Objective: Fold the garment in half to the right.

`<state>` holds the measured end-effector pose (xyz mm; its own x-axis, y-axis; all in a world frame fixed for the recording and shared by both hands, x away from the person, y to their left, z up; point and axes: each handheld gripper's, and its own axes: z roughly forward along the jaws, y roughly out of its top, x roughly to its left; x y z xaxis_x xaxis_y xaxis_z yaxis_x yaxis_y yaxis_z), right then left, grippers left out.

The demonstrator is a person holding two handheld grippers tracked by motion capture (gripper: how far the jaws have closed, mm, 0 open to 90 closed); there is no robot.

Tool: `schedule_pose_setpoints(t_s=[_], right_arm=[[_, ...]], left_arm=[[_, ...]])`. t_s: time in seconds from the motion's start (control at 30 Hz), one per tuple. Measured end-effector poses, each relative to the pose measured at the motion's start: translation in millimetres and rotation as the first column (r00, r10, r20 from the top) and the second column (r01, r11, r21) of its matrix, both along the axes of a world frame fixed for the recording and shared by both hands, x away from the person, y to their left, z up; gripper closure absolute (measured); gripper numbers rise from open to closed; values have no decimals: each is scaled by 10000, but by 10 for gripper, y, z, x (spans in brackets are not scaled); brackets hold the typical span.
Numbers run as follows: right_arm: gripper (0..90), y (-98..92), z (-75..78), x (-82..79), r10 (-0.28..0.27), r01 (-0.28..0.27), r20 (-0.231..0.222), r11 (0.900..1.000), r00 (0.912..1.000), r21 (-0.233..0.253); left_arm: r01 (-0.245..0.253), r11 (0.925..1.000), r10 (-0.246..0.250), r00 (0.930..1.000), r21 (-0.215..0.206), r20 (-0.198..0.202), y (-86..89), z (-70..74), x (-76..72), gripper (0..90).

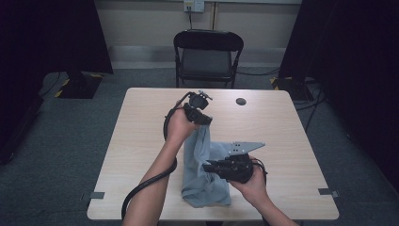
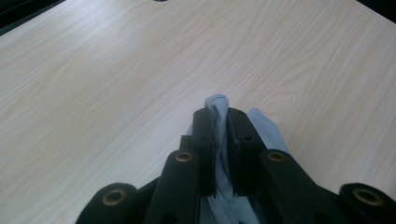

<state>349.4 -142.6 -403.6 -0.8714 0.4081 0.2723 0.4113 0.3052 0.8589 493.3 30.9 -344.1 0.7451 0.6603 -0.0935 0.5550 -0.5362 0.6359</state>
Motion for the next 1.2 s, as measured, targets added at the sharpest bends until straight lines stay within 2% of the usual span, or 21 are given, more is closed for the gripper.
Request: schedule_pose_setpoints(t_s=[0.3,0.57,1.2], right_arm=[[809,-153,-142,-35,-168,167,-195,9998,9997,-79],[808,-209,-241,-52,-233,231,-348,9997,9991,-71],[803,-326,-383,-58,-432,431,-665,9991,9968,-20]], left_arm=[[387,9992,-384,9990,119,-230,-226,-143,6,830],[638,9975,-626,9972,301,-406,-361,-259,13,830],[998,9936,-965,9933,526,-632,-571,-457,29,828]])
